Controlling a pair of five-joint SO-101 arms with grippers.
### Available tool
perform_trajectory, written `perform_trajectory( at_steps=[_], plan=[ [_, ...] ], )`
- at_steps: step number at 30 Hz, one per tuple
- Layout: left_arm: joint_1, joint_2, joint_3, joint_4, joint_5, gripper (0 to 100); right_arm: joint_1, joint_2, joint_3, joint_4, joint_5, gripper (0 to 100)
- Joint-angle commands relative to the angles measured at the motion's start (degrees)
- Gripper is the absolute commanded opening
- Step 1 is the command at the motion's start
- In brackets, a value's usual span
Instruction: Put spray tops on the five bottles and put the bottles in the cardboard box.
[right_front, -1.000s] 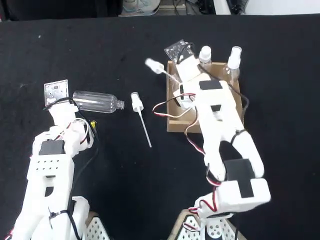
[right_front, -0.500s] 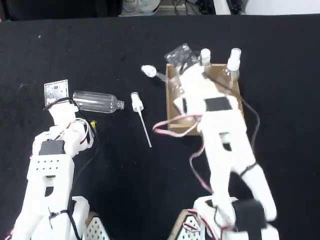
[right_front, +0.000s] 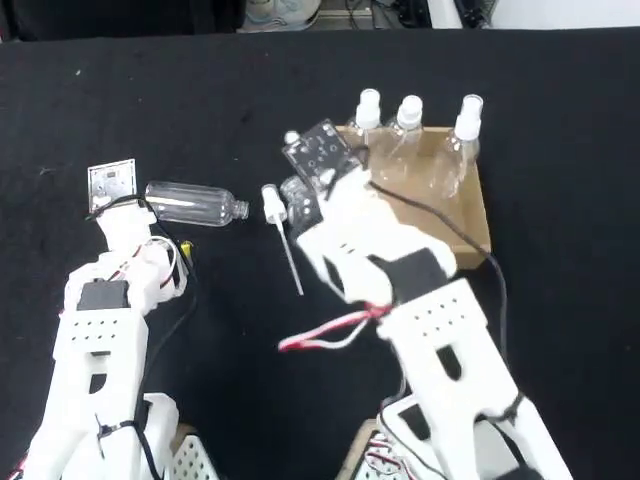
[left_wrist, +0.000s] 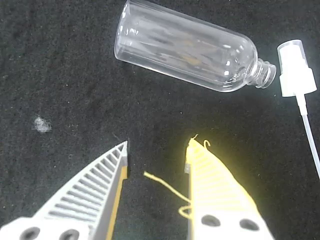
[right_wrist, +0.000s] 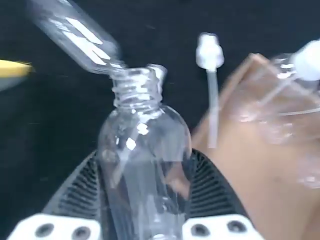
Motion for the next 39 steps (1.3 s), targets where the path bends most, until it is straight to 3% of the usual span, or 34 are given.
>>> perform_trajectory(
  at_steps=[1,6,10,14,20,31,36,39],
  plan=[
    [-1.19,-1.14,-0.75,-0.44,0.62,19,-4.31,-3.38,2.07,3.78,-1.32,1.2],
    [-7.25,-1.14,-1.54,-0.88,4.92,19,-5.19,-0.66,11.82,-6.68,-1.76,1.3],
    [-11.03,-1.14,-1.98,-0.53,10.29,19,-5.36,2.15,15.96,-13.10,-10.64,4.4],
    [-12.88,-1.14,-2.15,-0.62,11.16,19,-8.70,5.05,16.13,-13.45,-13.54,13.6],
    [-12.97,-1.14,-1.98,-0.70,11.16,19,-12.13,5.58,16.40,-13.45,-13.80,14.1],
    [-13.23,-1.14,-1.89,-0.88,11.16,19,-12.04,6.02,14.11,-13.27,-13.45,14.7],
    [-13.32,-1.14,-2.07,-0.62,11.08,19,-11.87,6.02,12.70,-13.27,-13.36,25.7],
    [-13.32,-1.14,-2.15,-0.62,11.08,19,-11.87,5.67,11.65,-13.27,-13.36,25.4]
  ],
)
